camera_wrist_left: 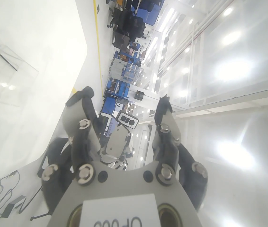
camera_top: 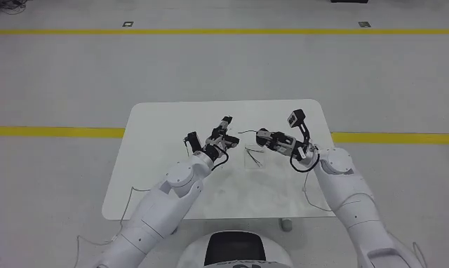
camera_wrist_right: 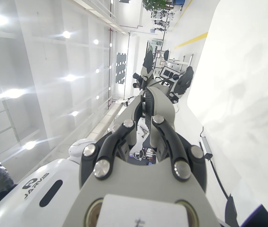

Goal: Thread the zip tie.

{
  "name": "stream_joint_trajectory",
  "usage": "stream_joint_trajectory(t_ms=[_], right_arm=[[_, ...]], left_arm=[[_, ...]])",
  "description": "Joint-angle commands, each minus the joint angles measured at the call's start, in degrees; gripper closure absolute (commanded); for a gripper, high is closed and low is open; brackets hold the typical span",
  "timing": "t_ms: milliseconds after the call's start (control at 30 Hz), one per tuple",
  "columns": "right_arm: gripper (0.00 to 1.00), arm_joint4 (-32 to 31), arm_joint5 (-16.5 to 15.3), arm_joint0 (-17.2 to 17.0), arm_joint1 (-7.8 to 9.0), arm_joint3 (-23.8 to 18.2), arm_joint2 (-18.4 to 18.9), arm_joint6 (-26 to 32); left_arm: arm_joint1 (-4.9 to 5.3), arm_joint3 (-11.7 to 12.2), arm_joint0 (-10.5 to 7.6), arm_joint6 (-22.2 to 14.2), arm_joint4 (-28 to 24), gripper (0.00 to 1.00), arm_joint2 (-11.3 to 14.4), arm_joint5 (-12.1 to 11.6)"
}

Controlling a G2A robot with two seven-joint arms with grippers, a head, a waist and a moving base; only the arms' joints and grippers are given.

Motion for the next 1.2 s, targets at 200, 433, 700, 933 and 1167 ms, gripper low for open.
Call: stream_joint_trajectory(t_ms=[200,433,700,933,1167], right_arm=[[1.0,-0.04,0.0,-0.03,0.0,-0.1,0.04,0.01],[1.0,4.38,2.72,0.0,0.61,1.37,1.05,4.84],[1.0,3.81,2.37,0.29,0.81,1.87,1.57,4.71],[1.0,7.05,4.2,0.26,1.19,3.2,2.3,7.8],[1.0,7.56,4.03,0.75,1.34,4.27,2.56,9.07]], left_arm=[[0.16,1.02,-0.22,0.03,3.28,0.0,-0.05,-0.46],[0.48,3.61,-2.34,-7.72,9.1,0.0,0.87,-0.8],[0.61,4.53,-2.69,-6.41,12.29,0.0,0.85,-1.13],[0.69,7.66,-3.77,-19.0,4.97,0.0,-0.32,-1.78],[0.75,8.58,-4.19,-20.19,4.96,0.0,-0.55,-2.03]])
